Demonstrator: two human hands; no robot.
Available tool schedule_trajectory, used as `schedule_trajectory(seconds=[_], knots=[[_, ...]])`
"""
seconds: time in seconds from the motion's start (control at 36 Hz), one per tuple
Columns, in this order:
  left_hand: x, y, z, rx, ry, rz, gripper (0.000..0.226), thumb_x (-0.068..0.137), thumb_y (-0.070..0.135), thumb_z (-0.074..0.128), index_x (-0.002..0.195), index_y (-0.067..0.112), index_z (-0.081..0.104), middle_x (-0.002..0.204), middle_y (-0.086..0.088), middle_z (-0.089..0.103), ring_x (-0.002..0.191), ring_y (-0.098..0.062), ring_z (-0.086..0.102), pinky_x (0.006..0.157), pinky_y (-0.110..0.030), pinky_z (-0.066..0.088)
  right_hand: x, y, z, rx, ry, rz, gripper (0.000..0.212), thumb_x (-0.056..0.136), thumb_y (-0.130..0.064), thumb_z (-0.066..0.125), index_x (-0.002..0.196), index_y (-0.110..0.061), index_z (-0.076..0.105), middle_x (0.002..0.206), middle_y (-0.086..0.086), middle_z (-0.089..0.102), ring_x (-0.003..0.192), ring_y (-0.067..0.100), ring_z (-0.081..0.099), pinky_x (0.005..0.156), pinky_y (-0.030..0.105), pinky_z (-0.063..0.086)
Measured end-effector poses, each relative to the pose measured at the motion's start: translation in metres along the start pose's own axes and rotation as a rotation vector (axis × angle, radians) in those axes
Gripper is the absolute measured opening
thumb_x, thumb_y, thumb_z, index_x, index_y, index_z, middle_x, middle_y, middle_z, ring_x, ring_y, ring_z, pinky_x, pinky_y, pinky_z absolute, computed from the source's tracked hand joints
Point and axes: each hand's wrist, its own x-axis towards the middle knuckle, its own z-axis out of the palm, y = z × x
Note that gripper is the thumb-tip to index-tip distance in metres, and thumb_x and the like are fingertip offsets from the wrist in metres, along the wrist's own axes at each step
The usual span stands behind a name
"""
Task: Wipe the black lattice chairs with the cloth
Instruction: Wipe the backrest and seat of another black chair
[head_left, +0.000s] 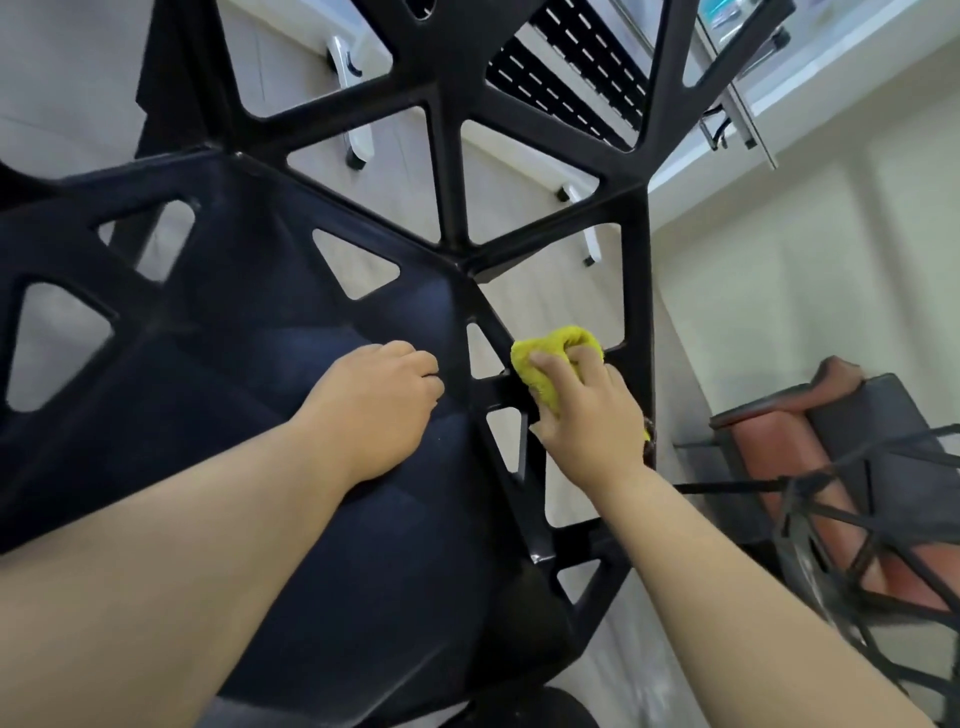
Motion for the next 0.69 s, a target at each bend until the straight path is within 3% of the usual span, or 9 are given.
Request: schedule_trajectory(seconds=[0.11,0.19,0.39,0.53,0.69], knots=[[0.002,0.0,0.0,0.007,-0.029,-0.004,0.034,0.097,0.03,0.035,0.11,0.023,0.065,0.115,0.008,0.058,0.105,-0.015,0.052,0.089,-0.032,0.045,0.004,0.013,-0.013,-0.056,-0.1,-0.098,0.063,0.059,-0.008,0.076,0.112,-0.025,0.049,0.104,0.017,0.059,0.066,0.036,0.053,0.045,0.034,0.044],[0.003,0.002,-0.003,0.012,-0.048,-0.006,0.039,0.097,0.041,0.034,0.115,0.023,0.063,0.12,0.009,0.056,0.11,-0.014,0.05,0.093,-0.031,0.042,0.013,0.033,-0.027,-0.109,-0.04,0.001,0.062,0.057,-0.003,0.074,0.11,-0.023,0.05,0.109,0.019,0.057,0.067,0.038,0.052,0.049,0.032,0.037],[0.002,0.003,-0.009,0.001,-0.083,0.015,0.045,0.092,0.055,0.035,0.119,0.029,0.061,0.125,0.014,0.053,0.119,-0.009,0.044,0.096,-0.027,0.039,-0.023,0.008,-0.014,-0.041,0.141,0.208,0.061,0.062,0.004,0.068,0.116,-0.018,0.051,0.108,0.021,0.057,0.07,0.038,0.053,0.06,0.036,0.043],[0.002,0.003,-0.009,0.018,-0.095,0.032,0.044,0.094,0.054,0.033,0.119,0.03,0.061,0.125,0.015,0.053,0.119,-0.008,0.043,0.097,-0.026,0.038,-0.066,0.0,-0.018,-0.011,0.005,0.057,0.064,0.063,0.002,0.072,0.119,-0.02,0.05,0.103,0.018,0.058,0.064,0.032,0.049,0.055,0.036,0.045],[0.003,0.005,-0.012,0.045,-0.105,0.027,0.043,0.094,0.054,0.035,0.115,0.028,0.062,0.121,0.014,0.055,0.112,-0.01,0.046,0.091,-0.025,0.04,-0.058,0.022,-0.03,0.013,0.144,0.263,0.052,0.074,-0.001,0.064,0.121,-0.019,0.049,0.109,0.022,0.054,0.078,0.042,0.054,0.065,0.047,0.051]])
